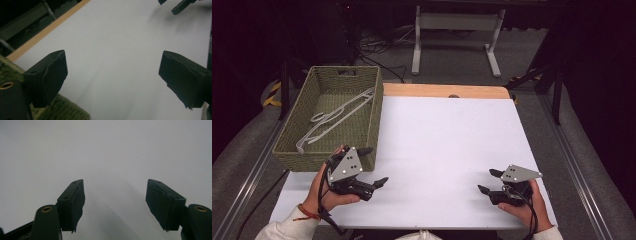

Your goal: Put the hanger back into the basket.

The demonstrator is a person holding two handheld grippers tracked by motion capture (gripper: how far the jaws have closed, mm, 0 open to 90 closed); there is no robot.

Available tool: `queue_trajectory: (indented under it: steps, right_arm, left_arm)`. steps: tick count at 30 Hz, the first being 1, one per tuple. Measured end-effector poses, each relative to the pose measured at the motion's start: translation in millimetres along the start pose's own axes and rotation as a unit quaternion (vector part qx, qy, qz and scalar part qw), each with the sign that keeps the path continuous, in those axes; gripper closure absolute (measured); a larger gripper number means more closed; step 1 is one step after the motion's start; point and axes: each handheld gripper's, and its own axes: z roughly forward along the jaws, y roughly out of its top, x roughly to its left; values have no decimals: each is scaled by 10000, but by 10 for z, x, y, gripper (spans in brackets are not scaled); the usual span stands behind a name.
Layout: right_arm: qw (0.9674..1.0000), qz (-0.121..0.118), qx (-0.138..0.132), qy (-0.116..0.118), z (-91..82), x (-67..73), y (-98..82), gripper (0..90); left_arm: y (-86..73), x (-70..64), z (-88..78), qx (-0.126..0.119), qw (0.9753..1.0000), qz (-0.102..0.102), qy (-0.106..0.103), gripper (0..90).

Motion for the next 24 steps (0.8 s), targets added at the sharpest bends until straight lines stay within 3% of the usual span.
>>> queue_trajectory:
  steps: [3,8,10,13,16,21,23,24]
  right_arm:
    - [9999,-73,-79,26,-10,15,5,290]
    - [9997,-161,-170,32,-11,28,6,253]
    - [9995,-239,-184,11,-17,45,8,234]
    - [9993,-295,-225,-10,-27,57,8,220]
    - [9992,-315,-257,-45,-38,63,4,204]
    - [9987,-435,-254,-46,-38,89,7,181]
    - [9987,-438,-266,5,-34,90,5,171]
    - [9987,-419,-284,31,-34,91,3,169]
  left_arm:
    - [-33,-70,79,39,9998,12,-203,89]
    - [-117,-148,221,236,9991,80,-328,86]
    - [-181,-205,318,433,9981,181,-392,88]
    - [-219,-237,365,471,9976,212,-459,90]
    - [-282,-280,434,624,9962,294,-537,90]
    - [-383,-322,502,783,9939,229,-736,89]
    - [-424,-332,537,869,9931,230,-755,87]
    - [-470,-349,565,990,9921,343,-690,88]
